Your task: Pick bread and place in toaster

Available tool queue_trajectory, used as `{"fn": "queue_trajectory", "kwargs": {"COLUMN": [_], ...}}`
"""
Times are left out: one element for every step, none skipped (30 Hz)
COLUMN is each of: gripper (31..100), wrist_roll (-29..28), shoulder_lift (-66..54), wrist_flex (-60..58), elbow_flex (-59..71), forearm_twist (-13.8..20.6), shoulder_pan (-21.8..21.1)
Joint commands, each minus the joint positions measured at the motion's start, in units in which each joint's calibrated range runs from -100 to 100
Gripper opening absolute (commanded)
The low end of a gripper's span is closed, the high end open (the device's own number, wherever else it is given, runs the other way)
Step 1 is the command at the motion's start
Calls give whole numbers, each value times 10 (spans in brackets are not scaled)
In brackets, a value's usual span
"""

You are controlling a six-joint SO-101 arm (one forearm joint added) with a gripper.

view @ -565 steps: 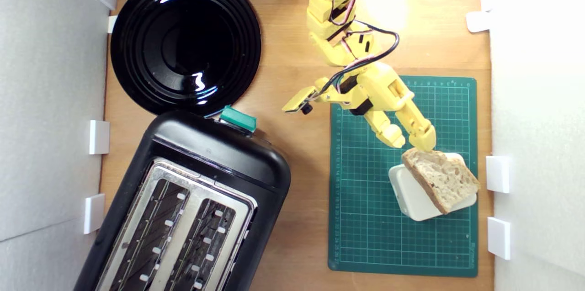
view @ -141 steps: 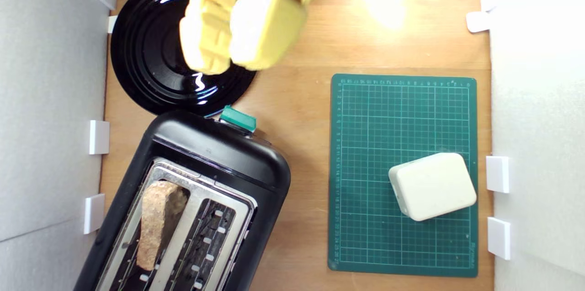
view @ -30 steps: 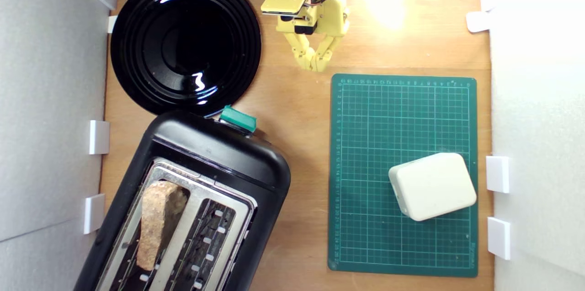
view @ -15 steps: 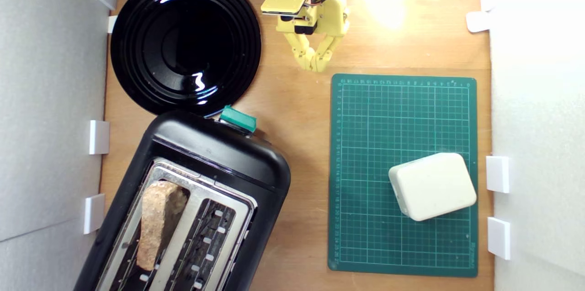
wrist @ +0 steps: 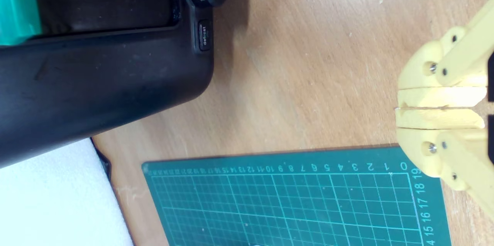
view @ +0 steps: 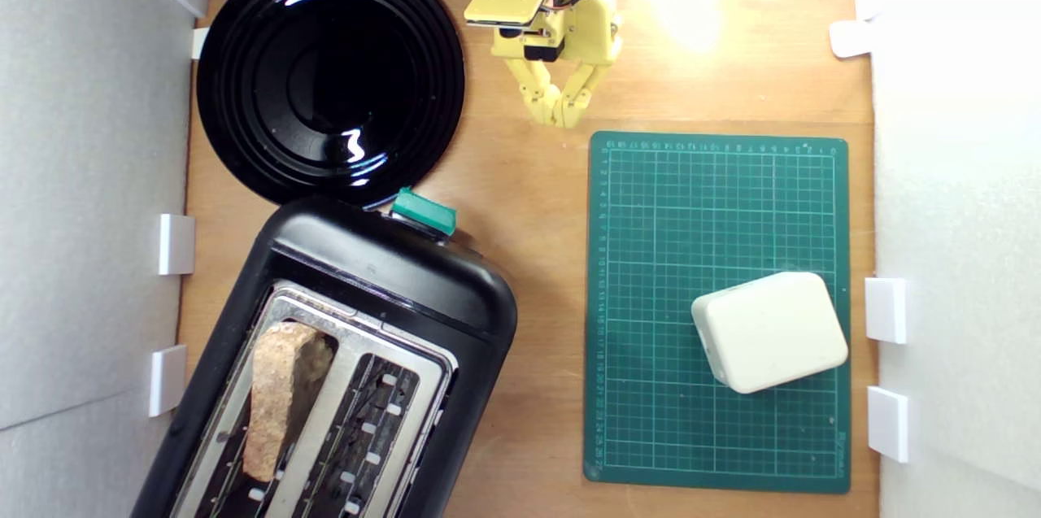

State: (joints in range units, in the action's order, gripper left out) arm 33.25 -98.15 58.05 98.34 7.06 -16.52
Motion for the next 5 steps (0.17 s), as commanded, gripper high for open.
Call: {"fn": "queue_trajectory", "kwargs": {"gripper": [375, 375, 375, 375, 375], "wrist_roll": [-1, -1, -1, -1, -1], "shoulder_lift": [-4, -4, -4, -4, -4], "wrist_flex": [6, 6, 6, 6, 6], "elbow_flex": [0, 0, 0, 0, 0], "forearm_twist": [3, 3, 3, 3, 3], "shoulder_pan": [1, 1, 1, 1, 1]}}
